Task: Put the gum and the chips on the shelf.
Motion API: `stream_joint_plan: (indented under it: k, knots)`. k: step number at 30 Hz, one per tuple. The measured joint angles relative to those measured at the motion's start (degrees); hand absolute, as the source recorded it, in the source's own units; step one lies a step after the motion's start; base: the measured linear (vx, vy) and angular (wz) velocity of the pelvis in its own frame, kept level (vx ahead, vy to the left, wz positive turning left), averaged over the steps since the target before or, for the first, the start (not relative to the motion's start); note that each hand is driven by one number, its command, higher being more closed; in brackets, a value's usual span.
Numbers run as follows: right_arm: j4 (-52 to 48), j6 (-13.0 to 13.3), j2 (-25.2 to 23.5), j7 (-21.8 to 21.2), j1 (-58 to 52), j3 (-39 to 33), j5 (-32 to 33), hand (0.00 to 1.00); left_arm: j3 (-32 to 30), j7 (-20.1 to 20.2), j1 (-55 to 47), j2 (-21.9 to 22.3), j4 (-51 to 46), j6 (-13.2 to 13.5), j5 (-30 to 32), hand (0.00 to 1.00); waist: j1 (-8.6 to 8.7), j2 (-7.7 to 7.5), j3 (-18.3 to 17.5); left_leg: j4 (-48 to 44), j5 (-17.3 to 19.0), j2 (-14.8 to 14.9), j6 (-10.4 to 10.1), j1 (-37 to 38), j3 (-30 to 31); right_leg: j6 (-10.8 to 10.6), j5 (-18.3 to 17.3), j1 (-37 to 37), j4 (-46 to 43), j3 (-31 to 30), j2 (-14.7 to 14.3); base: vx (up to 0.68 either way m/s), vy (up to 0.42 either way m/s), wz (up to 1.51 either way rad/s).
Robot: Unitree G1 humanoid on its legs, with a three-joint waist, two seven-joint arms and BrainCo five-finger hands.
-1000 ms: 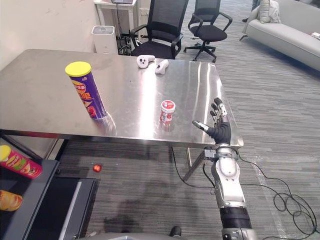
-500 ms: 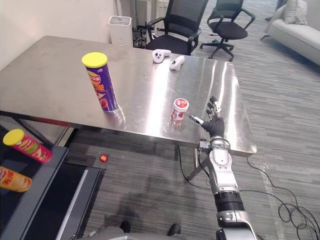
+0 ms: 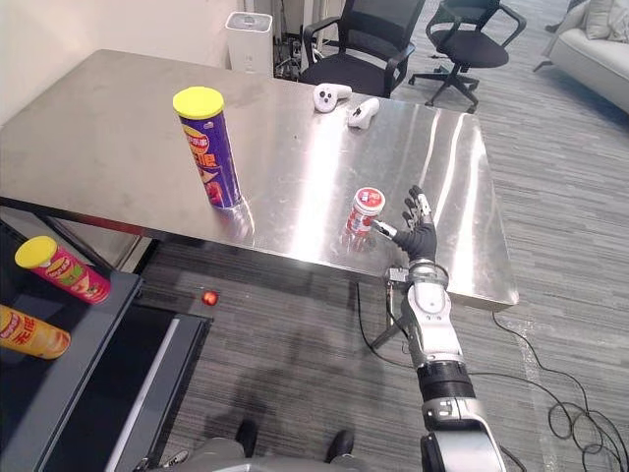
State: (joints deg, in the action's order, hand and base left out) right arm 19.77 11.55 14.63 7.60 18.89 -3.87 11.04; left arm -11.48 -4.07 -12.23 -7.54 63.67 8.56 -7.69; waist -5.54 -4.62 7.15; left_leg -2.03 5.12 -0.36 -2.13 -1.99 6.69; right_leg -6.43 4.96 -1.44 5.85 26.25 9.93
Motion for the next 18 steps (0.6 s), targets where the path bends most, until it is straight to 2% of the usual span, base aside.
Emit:
stream_joint_plan:
  k: [5,11,18]
  knots:
    - [1.5,-0.2,0.0,0.0,1.3,0.0,-0.7,0.00,0.4,0.0,0.2,-0.1,-0.2,0.0,0.0,0.00,-0.10,-0.04,0.5,0.0,0.0,0.0,0.0,0.0,0.0,0.0,0.0,0.1,0.0,0.0,0.0,0.00,0.000,0.00]
    - [1.5,-0.6,0.0,0.2,1.5,0.0,-2.1,0.00,0.7,0.0,0.7,-0.1,-0.5,0.0,0.0,0.00,-1.30,-0.08,1.1,0.0,0.0,0.0,0.0,-0.1,0.0,0.0,0.0,0.1,0.0,0.0,0.0,0.00,0.000,0.00]
    - [1.6,-1.1,0.0,0.2,3.4,0.0,-2.1,0.00,1.8,0.0,0.9,-0.2,-0.8,0.0,0.0,0.00,-1.49,-0.17,1.8,0.0,-0.1,-0.1,0.0,-0.4,0.0,0.0,0.0,0.4,-0.1,0.0,0.0,0.00,0.000,0.00]
